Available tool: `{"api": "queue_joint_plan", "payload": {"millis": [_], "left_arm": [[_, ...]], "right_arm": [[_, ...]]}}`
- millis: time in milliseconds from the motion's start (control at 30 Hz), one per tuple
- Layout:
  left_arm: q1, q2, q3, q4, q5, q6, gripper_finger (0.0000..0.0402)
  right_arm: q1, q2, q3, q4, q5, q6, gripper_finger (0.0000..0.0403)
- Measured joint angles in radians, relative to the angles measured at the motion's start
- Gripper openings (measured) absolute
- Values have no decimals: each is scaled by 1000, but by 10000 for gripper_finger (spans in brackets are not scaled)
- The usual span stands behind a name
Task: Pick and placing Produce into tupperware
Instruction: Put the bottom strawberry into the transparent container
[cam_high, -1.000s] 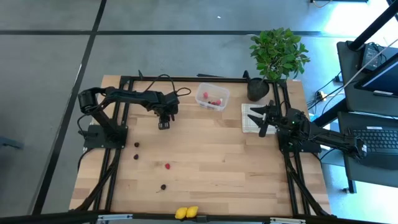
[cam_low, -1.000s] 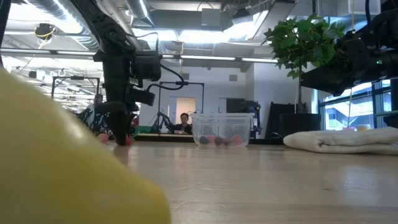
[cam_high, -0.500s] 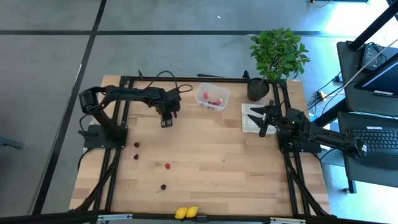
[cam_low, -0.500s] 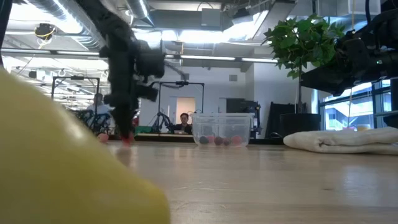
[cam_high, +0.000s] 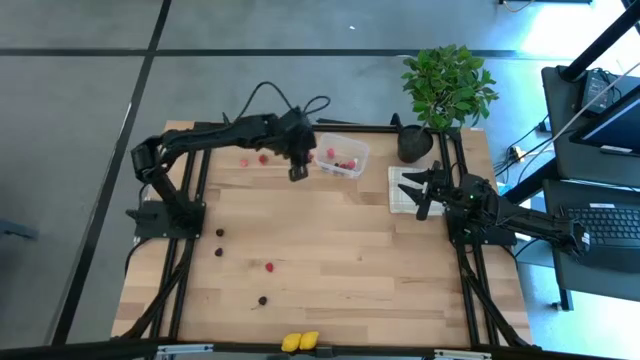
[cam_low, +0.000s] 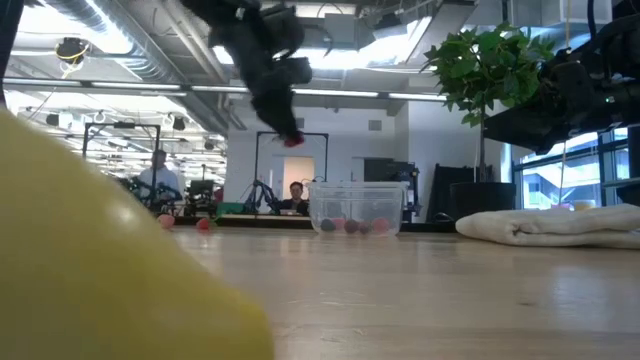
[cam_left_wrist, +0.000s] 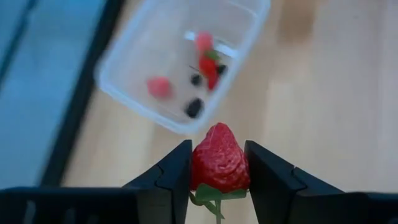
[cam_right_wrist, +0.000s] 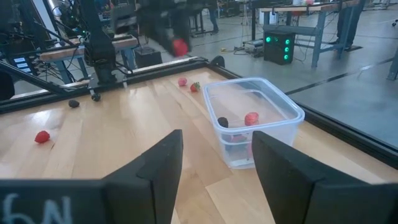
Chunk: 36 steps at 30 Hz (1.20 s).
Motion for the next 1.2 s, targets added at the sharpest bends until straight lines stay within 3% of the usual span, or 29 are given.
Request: {"api": "queue_joint_plan", "payload": {"millis": [400,567,867,1200], "left_arm": [[-25,332,427,-101,-35,58,130],[-23,476,530,-108,-36,98,126],[5,617,573,-116,-50,111,133],[19,648,574,-128,-58,112,128]], "right_arm": [[0,0,0,2,0,0,195],[0,0,0,2,0,0,195],[0,0,0,-2,0,-1,195],[0,0,0,-2,0,-3,195]]}}
